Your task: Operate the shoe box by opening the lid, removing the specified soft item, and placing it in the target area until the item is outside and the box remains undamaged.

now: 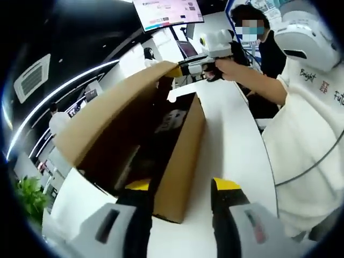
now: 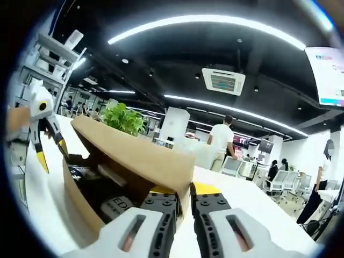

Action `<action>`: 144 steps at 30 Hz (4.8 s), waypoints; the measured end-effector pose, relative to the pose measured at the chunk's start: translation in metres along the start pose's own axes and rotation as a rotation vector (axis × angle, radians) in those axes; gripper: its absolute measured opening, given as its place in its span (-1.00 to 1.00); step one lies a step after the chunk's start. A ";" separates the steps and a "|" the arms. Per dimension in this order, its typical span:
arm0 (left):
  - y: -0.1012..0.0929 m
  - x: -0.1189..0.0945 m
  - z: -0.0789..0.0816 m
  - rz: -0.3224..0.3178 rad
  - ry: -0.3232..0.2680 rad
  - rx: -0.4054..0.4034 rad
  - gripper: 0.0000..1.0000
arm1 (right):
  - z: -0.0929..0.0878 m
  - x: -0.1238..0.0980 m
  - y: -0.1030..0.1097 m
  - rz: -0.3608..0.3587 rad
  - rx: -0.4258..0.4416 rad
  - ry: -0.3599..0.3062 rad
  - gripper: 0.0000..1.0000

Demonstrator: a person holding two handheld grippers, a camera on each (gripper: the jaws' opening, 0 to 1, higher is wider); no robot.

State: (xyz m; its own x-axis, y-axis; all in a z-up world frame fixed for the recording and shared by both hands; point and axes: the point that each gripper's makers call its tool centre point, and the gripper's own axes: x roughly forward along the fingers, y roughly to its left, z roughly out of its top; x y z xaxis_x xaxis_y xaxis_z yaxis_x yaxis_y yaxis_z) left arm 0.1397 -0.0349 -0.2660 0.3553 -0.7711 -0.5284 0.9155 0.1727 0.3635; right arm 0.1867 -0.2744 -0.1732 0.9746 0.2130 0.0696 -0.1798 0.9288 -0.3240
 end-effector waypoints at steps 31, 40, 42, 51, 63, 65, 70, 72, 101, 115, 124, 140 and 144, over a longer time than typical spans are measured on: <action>0.009 0.015 0.002 -0.023 0.066 0.156 -0.52 | -0.005 0.003 0.000 0.071 -0.119 0.116 -0.86; 0.017 0.018 0.002 -0.003 0.063 0.155 -0.64 | -0.001 0.011 -0.005 0.057 -0.117 0.089 -0.87; 0.017 0.021 0.000 -0.014 0.070 0.169 -0.64 | 0.000 0.012 -0.005 0.053 -0.111 0.084 -0.87; 0.012 0.030 0.000 -0.063 0.103 0.180 -0.65 | 0.003 0.021 -0.010 0.076 -0.117 0.081 -0.86; 0.013 0.032 -0.009 -0.112 0.142 0.166 -0.75 | 0.008 0.031 -0.015 0.115 -0.069 0.086 -0.86; 0.014 0.032 -0.009 -0.114 0.141 0.165 -0.75 | 0.008 0.032 -0.016 0.115 -0.067 0.086 -0.86; 0.015 0.032 -0.011 -0.117 0.146 0.150 -0.76 | 0.009 0.032 -0.016 0.110 -0.066 0.087 -0.87; 0.015 0.032 -0.011 -0.117 0.149 0.152 -0.76 | 0.009 0.032 -0.016 0.107 -0.050 0.088 -0.87; 0.014 0.033 -0.012 -0.174 0.146 0.051 -0.84 | 0.019 0.064 -0.033 -0.007 -0.050 0.042 -0.92; 0.012 0.034 -0.011 -0.254 0.167 0.015 -0.88 | 0.019 0.077 -0.037 0.055 -0.119 0.103 -0.89; 0.010 0.032 -0.013 -0.268 0.249 0.043 -0.88 | 0.019 0.084 -0.039 0.133 -0.148 0.169 -0.86; 0.013 0.023 -0.022 -0.260 0.320 0.035 -0.85 | 0.016 0.089 -0.037 0.191 -0.175 0.208 -0.83; 0.013 0.020 -0.024 -0.265 0.330 0.026 -0.84 | 0.016 0.092 -0.038 0.199 -0.154 0.216 -0.83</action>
State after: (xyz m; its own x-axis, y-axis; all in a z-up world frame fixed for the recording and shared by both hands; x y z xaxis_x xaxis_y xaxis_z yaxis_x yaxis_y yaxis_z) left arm 0.1634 -0.0333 -0.2907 0.1536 -0.5488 -0.8217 0.9797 -0.0239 0.1992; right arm 0.2813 -0.2857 -0.1397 0.9312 0.3008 -0.2059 -0.3631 0.8151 -0.4513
